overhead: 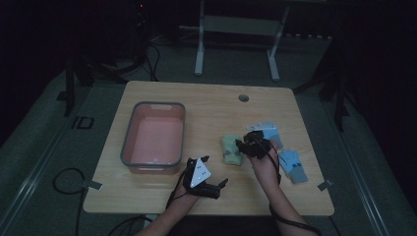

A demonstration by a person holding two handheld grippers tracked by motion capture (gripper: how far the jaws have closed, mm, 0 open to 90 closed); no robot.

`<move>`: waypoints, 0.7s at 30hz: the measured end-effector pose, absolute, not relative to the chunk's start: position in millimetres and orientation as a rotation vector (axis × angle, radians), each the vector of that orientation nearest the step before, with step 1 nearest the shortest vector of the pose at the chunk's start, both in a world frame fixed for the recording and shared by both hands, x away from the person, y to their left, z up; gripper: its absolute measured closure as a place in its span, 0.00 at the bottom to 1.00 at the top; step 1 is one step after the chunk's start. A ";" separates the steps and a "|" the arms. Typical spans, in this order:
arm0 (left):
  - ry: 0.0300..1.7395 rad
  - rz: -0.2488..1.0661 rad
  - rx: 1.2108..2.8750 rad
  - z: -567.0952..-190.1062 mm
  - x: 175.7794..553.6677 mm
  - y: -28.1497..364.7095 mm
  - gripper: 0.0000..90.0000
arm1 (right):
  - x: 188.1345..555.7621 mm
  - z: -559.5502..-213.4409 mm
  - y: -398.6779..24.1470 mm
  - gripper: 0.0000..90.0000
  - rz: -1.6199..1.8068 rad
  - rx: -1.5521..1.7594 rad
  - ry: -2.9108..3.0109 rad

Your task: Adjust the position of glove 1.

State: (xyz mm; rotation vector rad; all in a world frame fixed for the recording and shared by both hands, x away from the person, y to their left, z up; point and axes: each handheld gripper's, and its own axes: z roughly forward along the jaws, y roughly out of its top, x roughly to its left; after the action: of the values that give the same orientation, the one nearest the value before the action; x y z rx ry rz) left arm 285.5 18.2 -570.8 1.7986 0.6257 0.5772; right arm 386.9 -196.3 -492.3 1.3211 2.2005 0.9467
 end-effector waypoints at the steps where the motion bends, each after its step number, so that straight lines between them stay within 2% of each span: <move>1: 0.626 0.577 1.799 -570.8 285.5 18.2 0.04 | 386.9 -492.3 -196.3 0.67 0.947 1.321 2.201; 5: 0.604 0.568 1.826 -569.9 286.5 15.9 0.04 | 390.0 -488.8 -205.2 0.66 0.979 1.277 2.249; 8: 0.630 0.423 1.848 -565.7 292.1 14.5 0.04 | 392.4 -489.4 -211.9 0.65 1.021 1.226 2.294; 10: 0.626 0.397 1.873 -563.1 294.3 12.5 0.04 | 392.3 -489.6 -217.4 0.64 1.029 1.162 2.326; 11: 0.618 0.388 1.898 -561.3 296.0 10.3 0.08 | 392.1 -488.9 -222.9 0.63 1.064 1.122 2.348; 17: 0.528 0.403 1.985 -555.8 303.1 -0.9 0.16 | 395.9 -491.1 -236.9 0.62 1.124 1.060 2.396; 21: 0.466 0.434 2.019 -553.3 313.2 -6.8 0.17 | 401.8 -492.0 -239.5 0.62 1.127 1.032 2.416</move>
State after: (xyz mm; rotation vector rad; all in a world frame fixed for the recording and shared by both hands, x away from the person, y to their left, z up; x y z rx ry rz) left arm 313.2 -6.8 -553.3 2.0192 0.4655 0.4337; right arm 401.8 -239.5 -492.0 1.0318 2.4158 1.1265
